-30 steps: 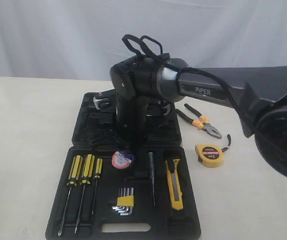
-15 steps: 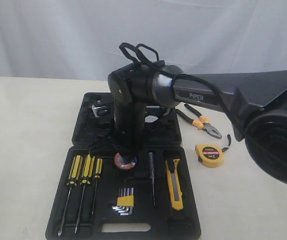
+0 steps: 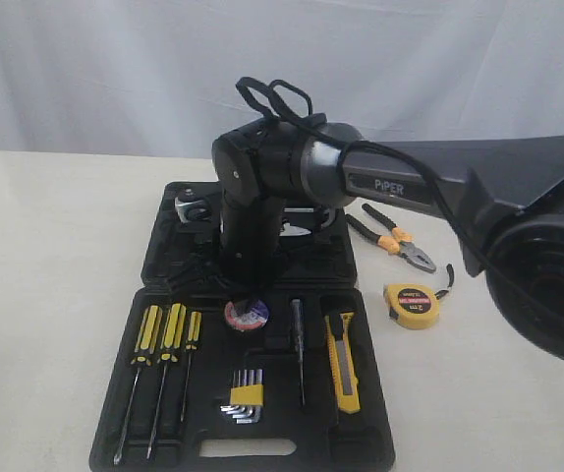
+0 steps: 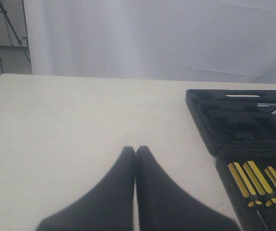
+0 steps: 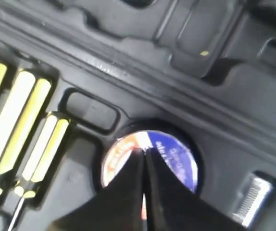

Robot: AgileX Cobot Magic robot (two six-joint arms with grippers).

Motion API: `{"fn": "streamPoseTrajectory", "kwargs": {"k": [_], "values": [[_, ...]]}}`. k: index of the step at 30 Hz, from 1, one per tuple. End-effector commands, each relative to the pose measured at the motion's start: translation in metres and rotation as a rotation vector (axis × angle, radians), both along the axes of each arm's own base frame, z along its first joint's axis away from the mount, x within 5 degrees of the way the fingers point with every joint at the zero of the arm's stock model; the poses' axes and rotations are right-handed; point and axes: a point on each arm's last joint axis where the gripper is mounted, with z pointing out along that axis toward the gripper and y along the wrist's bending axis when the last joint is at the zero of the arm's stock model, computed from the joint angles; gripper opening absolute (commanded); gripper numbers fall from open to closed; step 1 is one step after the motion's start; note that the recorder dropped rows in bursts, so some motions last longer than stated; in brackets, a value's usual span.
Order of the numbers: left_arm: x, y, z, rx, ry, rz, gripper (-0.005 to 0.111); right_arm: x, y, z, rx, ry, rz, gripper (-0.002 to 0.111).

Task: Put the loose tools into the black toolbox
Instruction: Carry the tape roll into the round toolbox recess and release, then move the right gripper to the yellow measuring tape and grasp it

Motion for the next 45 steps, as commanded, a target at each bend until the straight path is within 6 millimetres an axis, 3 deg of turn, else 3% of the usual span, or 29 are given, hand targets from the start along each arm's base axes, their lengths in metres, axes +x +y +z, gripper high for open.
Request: {"fn": "streamPoseTrajectory", "kwargs": {"k": [1, 5, 8, 13, 14, 19, 21, 24, 28, 31, 34, 40, 45], "values": [[0.000, 0.000, -0.001, -0.004, 0.000, -0.002, 0.000, 0.001, 0.002, -0.015, 0.004, 0.024, 0.009, -0.001], [0.000, 0.000, -0.001, -0.004, 0.000, -0.002, 0.000, 0.000, 0.001, -0.012, 0.002, 0.030, 0.009, -0.001], [0.000, 0.000, -0.001, -0.004, 0.000, -0.002, 0.000, -0.002, 0.000, 0.004, 0.004, 0.018, 0.017, -0.001], [0.000, 0.000, -0.001, -0.004, 0.000, -0.002, 0.000, -0.012, -0.003, 0.051, 0.011, -0.029, 0.026, -0.001], [0.000, 0.000, -0.001, -0.004, 0.000, -0.002, 0.000, -0.018, -0.006, 0.068, 0.001, -0.037, 0.031, -0.001], [0.000, 0.000, -0.001, -0.002, 0.000, -0.002, 0.000, -0.040, -0.016, 0.116, -0.041, -0.043, 0.082, -0.001], [0.000, 0.000, -0.001, -0.002, 0.000, -0.002, 0.000, -0.059, -0.028, 0.150, -0.070, -0.117, 0.078, -0.001], [0.000, 0.000, -0.001, -0.002, 0.000, -0.002, 0.000, -0.085, -0.042, 0.171, -0.097, -0.153, 0.054, -0.001], [0.000, 0.000, -0.001, -0.002, 0.000, -0.002, 0.000, -0.128, -0.073, 0.185, -0.088, -0.147, -0.007, -0.001], [0.000, 0.000, -0.001, -0.002, 0.000, -0.002, 0.000, -0.164, -0.114, 0.171, -0.047, -0.157, -0.132, -0.001], [0.000, 0.000, -0.001, -0.002, 0.000, -0.002, 0.000, -0.177, -0.134, 0.148, -0.059, -0.112, -0.194, -0.001], [0.000, 0.000, -0.001, -0.002, 0.000, -0.002, 0.000, -0.180, -0.155, 0.113, -0.066, -0.074, -0.243, -0.001], [0.000, 0.000, -0.001, -0.002, 0.000, -0.002, 0.000, -0.171, -0.155, 0.107, -0.058, -0.110, -0.247, -0.001]]}}
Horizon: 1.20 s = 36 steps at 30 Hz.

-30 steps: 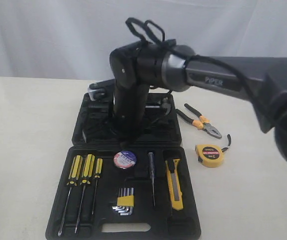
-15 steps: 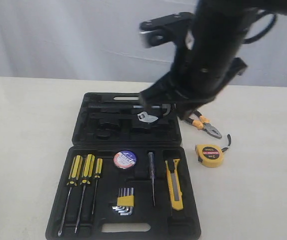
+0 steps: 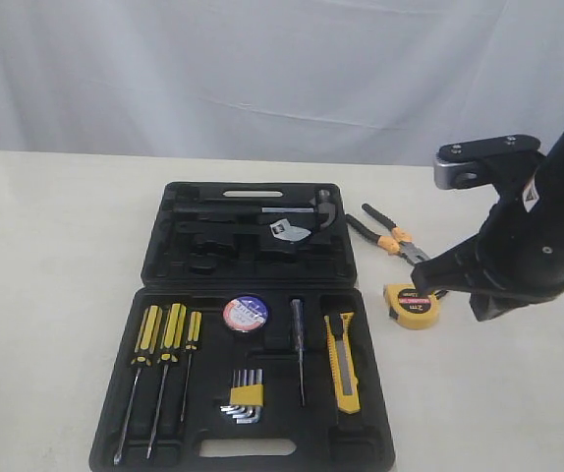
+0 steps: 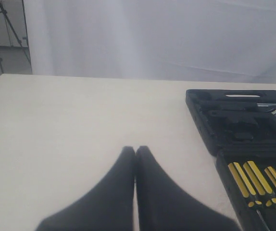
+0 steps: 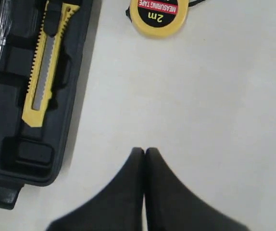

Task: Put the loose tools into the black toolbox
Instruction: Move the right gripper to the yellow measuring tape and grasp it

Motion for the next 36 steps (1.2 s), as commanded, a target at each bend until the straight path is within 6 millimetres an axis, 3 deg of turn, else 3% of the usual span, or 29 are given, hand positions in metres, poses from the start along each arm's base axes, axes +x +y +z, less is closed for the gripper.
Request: {"fn": "streamPoseTrajectory", "kwargs": {"k": [1, 7, 12, 18, 21, 27, 29, 32, 36], "values": [[0.000, 0.000, -0.001, -0.002, 0.000, -0.002, 0.000, 0.008, -0.002, -0.003, 0.007, -0.065, -0.006, -0.001], [0.000, 0.000, -0.001, -0.002, 0.000, -0.002, 0.000, 0.028, -0.012, -0.027, 0.010, -0.062, -0.031, -0.001], [0.000, 0.000, -0.001, -0.002, 0.000, -0.002, 0.000, 0.069, -0.036, -0.046, 0.009, -0.034, -0.090, -0.001], [0.000, 0.000, -0.001, -0.002, 0.000, -0.002, 0.000, 0.107, -0.041, -0.052, 0.009, 0.018, -0.062, -0.001], [0.000, 0.000, -0.001, -0.002, 0.000, -0.002, 0.000, 0.113, -0.041, -0.053, 0.019, 0.015, -0.082, -0.001], [0.000, 0.000, -0.001, -0.004, 0.000, -0.002, 0.000, 0.104, -0.039, -0.053, 0.030, 0.118, -0.107, 0.001], [0.000, 0.000, -0.001, -0.004, 0.000, -0.002, 0.000, 0.103, -0.039, -0.053, 0.030, 0.137, -0.109, 0.008], [0.000, 0.000, -0.001, -0.004, 0.000, -0.002, 0.000, 0.103, -0.039, -0.053, 0.033, 0.139, -0.110, 0.027], [0.000, 0.000, -0.001, -0.004, 0.000, -0.002, 0.000, 0.104, -0.036, -0.053, 0.071, 0.119, -0.121, 0.062]]}}
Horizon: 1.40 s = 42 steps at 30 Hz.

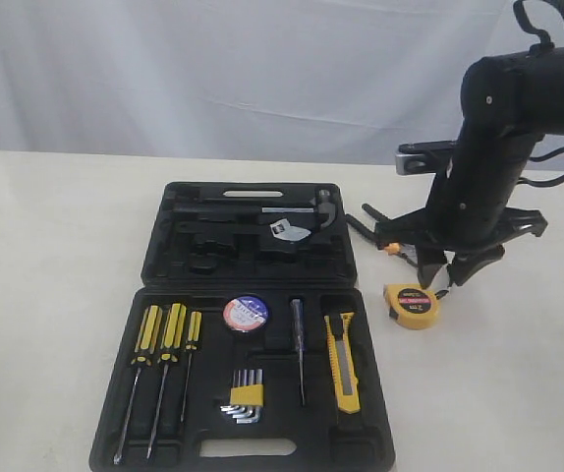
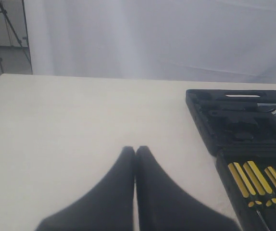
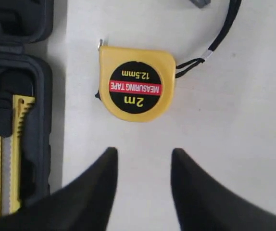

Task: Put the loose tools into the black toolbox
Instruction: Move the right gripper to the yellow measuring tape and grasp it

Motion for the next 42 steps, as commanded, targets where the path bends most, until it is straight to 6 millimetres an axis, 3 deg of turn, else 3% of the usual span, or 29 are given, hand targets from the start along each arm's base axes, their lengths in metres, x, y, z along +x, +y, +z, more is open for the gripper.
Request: {"fn": "streamPoseTrajectory", "kwargs": {"k": [1, 5, 22, 31, 39, 40, 42], "values": [[0.000, 0.000, -0.001, -0.004, 0.000, -0.002, 0.000, 0.002, 0.003, 0.002, 0.035, -0.024, -0.017, 0.069], [0.000, 0.000, -0.001, -0.004, 0.000, -0.002, 0.000, 0.005, 0.003, -0.003, 0.041, -0.027, 0.002, 0.081], [0.000, 0.000, -0.001, -0.002, 0.000, -0.002, 0.000, 0.030, 0.000, -0.064, 0.038, -0.059, -0.011, 0.080], [0.000, 0.000, -0.001, -0.004, 0.000, -0.002, 0.000, 0.034, -0.001, -0.069, 0.025, -0.088, -0.049, 0.080], [0.000, 0.000, -0.001, -0.004, 0.000, -0.002, 0.000, 0.033, -0.001, -0.088, 0.030, -0.032, -0.059, 0.080], [0.000, 0.000, -0.001, -0.004, 0.000, -0.002, 0.000, 0.033, -0.001, -0.090, 0.031, -0.027, -0.059, 0.079], [0.000, 0.000, -0.001, -0.004, 0.000, -0.002, 0.000, 0.033, -0.003, -0.089, 0.016, -0.028, -0.071, 0.065]]}}
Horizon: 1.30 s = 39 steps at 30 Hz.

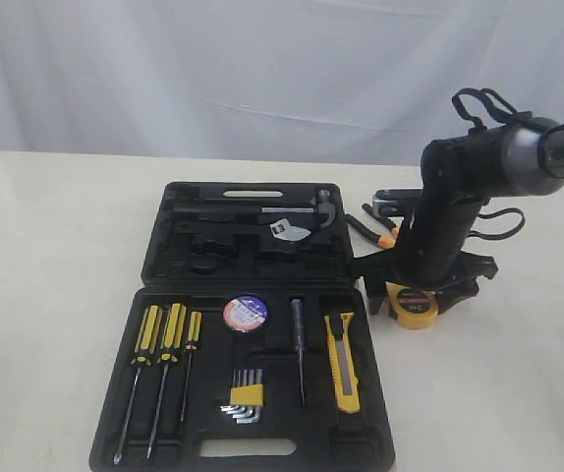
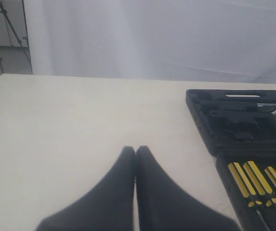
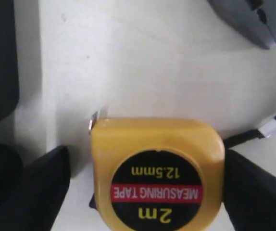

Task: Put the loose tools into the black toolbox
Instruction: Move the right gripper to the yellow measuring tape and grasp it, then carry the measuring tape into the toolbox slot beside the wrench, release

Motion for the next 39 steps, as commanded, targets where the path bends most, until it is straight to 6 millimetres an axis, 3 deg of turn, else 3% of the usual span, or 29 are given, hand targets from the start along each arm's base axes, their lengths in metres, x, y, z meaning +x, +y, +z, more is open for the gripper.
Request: {"fn": "streamPoseTrajectory", "kwargs": {"k": [1, 3, 6, 13, 19, 23, 28, 33, 39], "values": [[0.000, 0.000, -0.001, -0.004, 0.000, -0.002, 0.000, 0.001, -0.005, -0.002, -0.042, 0.009, -0.021, 0.051], [0.000, 0.000, -0.001, -0.004, 0.000, -0.002, 0.000, -0.001, -0.008, -0.002, -0.079, 0.025, -0.026, 0.025], [0.000, 0.000, -0.001, -0.004, 0.000, -0.002, 0.000, 0.000, -0.008, 0.004, -0.084, 0.007, -0.025, 0.001], [0.000, 0.000, -0.001, -0.002, 0.000, -0.002, 0.000, 0.027, 0.003, 0.087, -0.015, -0.096, -0.072, 0.000], [0.000, 0.000, -0.001, -0.002, 0.000, -0.002, 0.000, 0.047, 0.034, 0.122, -0.011, -0.221, -0.008, -0.001], [0.000, 0.000, -0.001, -0.002, 0.000, -0.002, 0.000, 0.055, 0.053, 0.119, 0.007, -0.235, -0.017, -0.001], [0.000, 0.000, -0.001, -0.002, 0.000, -0.002, 0.000, 0.070, 0.070, 0.090, 0.016, -0.213, -0.014, -0.001], [0.000, 0.000, -0.001, -0.002, 0.000, -0.002, 0.000, 0.079, 0.068, 0.064, 0.004, -0.201, -0.079, -0.001], [0.000, 0.000, -0.001, -0.002, 0.000, -0.002, 0.000, 0.082, 0.068, 0.046, 0.001, -0.177, -0.086, -0.001]]}}
